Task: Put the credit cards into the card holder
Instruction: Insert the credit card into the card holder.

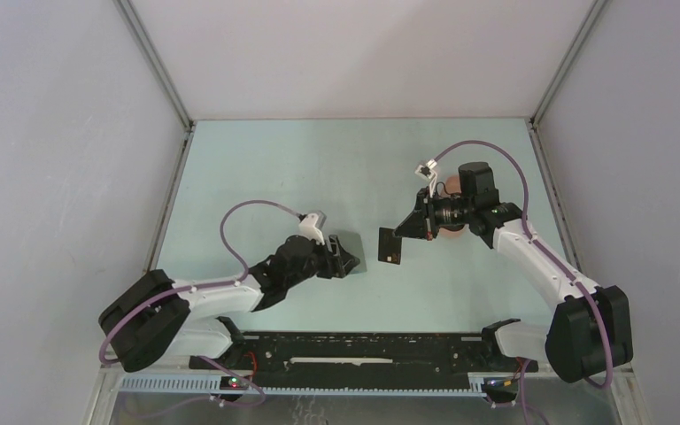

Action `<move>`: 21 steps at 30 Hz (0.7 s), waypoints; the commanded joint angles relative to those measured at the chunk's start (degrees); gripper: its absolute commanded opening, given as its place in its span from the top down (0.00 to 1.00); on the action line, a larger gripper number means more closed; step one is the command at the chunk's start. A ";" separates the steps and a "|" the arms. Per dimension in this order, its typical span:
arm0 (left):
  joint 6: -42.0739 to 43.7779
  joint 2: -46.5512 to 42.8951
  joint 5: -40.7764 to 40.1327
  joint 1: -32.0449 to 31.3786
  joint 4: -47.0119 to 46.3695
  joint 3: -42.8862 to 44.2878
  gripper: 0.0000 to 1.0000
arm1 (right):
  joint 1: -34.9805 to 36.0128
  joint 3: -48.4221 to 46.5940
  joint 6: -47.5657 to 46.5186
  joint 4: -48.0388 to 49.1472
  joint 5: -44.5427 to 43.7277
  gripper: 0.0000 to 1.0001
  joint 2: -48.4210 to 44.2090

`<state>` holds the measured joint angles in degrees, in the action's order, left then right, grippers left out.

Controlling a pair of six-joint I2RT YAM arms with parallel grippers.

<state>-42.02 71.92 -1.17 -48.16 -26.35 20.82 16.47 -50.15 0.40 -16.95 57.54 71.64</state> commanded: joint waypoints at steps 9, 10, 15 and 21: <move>1.42 6.13 7.31 -0.06 -6.64 9.71 0.36 | -2.35 -2.10 1.56 0.45 0.42 1.00 -2.38; 1.09 7.39 8.02 -0.09 -7.53 10.23 0.36 | -2.78 -2.14 1.66 0.36 -0.68 1.00 -2.65; -1.03 14.03 11.51 0.03 -12.44 12.27 0.41 | -6.53 -2.10 4.01 0.33 -5.85 1.00 -2.82; -3.26 20.63 15.45 0.00 -17.21 14.23 0.48 | -9.81 -0.74 8.39 3.08 -8.07 1.00 -3.42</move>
<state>-43.53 89.67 10.24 -48.16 -37.78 31.68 7.81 -50.15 4.95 -16.75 51.92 70.08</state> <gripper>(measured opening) 0.523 0.007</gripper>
